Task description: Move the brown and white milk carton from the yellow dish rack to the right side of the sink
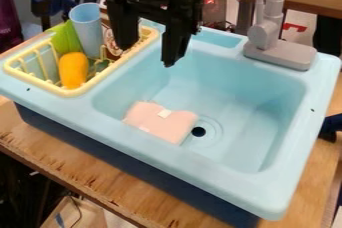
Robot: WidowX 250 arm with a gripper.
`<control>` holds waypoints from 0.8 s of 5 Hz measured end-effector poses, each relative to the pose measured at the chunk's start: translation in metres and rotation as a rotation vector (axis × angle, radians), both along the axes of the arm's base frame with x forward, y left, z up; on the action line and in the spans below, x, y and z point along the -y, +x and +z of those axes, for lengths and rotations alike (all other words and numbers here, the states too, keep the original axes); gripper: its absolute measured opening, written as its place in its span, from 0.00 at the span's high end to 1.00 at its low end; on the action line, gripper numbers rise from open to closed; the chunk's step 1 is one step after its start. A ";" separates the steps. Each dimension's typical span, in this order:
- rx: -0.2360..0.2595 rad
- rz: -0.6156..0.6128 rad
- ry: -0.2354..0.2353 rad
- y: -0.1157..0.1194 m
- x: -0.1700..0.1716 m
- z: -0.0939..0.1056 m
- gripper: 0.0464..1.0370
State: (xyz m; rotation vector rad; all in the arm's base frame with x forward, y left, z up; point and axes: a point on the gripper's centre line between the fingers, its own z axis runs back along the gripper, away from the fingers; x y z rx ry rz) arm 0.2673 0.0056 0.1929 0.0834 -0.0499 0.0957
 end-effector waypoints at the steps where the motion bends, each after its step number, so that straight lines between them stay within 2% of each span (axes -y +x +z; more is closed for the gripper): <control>1: -0.025 -0.007 -0.010 0.000 0.002 -0.007 0.04; 2: 0.031 -0.011 -0.094 0.010 -0.015 0.004 0.04; 3: 0.090 -0.026 -0.094 0.021 -0.033 0.027 0.04; 4: 0.090 -0.024 -0.079 0.028 -0.054 0.038 0.04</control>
